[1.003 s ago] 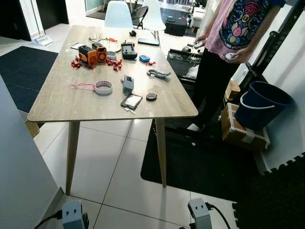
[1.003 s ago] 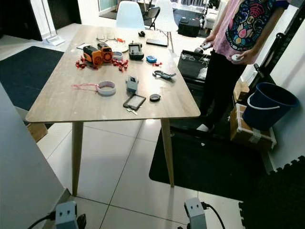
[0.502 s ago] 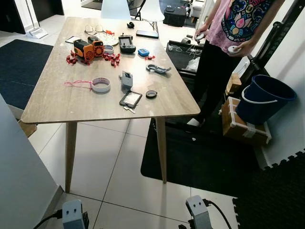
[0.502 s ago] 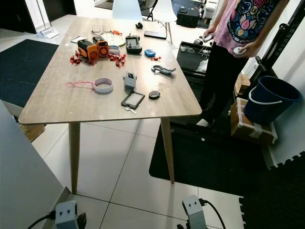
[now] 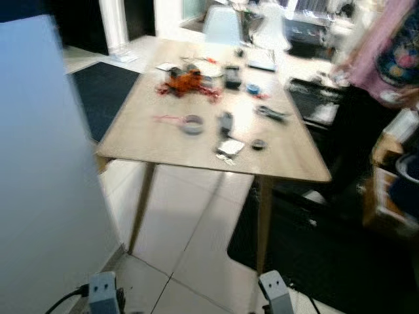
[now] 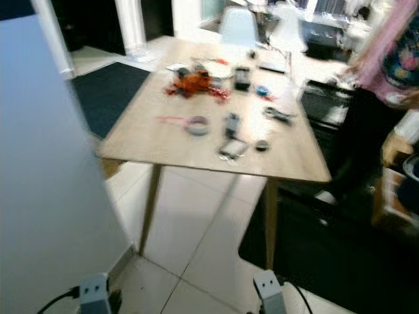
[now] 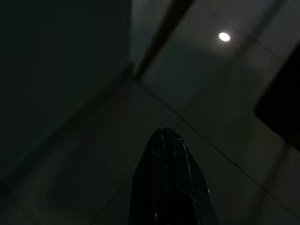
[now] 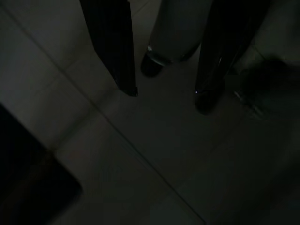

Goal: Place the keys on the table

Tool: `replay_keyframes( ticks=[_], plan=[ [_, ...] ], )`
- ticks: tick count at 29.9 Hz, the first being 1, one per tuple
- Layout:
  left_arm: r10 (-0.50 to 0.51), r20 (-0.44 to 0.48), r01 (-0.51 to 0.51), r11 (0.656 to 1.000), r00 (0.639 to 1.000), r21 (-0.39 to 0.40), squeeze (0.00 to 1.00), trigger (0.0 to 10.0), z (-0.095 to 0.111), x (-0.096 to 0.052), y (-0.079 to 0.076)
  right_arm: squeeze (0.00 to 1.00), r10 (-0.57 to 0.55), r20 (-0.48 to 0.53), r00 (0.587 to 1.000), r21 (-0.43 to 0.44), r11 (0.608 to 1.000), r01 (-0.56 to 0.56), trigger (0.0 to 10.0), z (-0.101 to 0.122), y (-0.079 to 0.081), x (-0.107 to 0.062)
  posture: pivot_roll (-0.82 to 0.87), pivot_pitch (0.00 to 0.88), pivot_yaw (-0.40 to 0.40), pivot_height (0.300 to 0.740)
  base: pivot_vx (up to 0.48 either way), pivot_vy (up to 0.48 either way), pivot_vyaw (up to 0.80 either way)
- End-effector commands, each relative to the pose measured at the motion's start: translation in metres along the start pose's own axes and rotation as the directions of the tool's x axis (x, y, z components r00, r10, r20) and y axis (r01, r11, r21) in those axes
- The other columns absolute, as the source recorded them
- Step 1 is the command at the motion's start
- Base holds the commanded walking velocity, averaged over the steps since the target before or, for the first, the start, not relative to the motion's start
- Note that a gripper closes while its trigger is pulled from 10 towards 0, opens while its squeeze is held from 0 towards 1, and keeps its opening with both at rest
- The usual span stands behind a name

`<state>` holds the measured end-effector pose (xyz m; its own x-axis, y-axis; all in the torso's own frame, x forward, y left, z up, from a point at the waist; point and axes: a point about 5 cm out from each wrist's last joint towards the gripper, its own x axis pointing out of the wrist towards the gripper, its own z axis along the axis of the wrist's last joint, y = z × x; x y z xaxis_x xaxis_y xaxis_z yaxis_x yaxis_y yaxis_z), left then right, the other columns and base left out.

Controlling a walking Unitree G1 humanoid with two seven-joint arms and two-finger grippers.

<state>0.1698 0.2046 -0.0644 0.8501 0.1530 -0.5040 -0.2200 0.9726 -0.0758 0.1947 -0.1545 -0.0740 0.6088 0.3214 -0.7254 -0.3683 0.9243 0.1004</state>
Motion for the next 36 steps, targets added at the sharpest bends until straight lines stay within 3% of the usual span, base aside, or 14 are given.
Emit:
replay_keyframes(
  ticks=[1,16,24,36],
  plan=[
    [-0.004,-0.018,0.004,1.0,1.0,-0.004,0.0,10.0,-0.0061,-0.0035,-0.0024,0.0,-0.011,-0.04,0.999,-0.003,1.0,0.011,10.0,-0.0103,-0.0056,-0.0047,0.09,0.04,-0.091,0.74,0.0,0.0,0.8],
    [0.008,-0.019,-0.008,1.0,1.0,0.0,0.0,10.0,-0.0064,-0.0039,-0.0007,0.0,0.006,-0.034,0.999,-0.03,1.0,-0.007,10.0,-0.0071,-0.0025,-0.0029,0.09,0.044,-0.092,0.74,0.0,0.0,0.8],
    [0.0,-0.028,0.0,1.0,1.0,0.003,0.0,10.0,-0.0061,-0.0023,-0.0035,0.0,-0.021,-0.015,1.0,0.015,1.0,0.021,10.0,-0.0052,-0.0038,-0.0024,0.08,0.043,-0.082,0.74,0.0,0.0,0.8],
    [-0.005,-0.035,0.006,1.0,0.999,0.006,0.0,10.0,-0.0057,-0.0011,-0.0042,0.0,-0.015,-0.023,1.0,0.003,1.0,0.015,10.0,-0.0083,-0.0027,-0.0033,0.08,0.043,-0.081,0.74,0.0,0.0,0.8]
  ],
)
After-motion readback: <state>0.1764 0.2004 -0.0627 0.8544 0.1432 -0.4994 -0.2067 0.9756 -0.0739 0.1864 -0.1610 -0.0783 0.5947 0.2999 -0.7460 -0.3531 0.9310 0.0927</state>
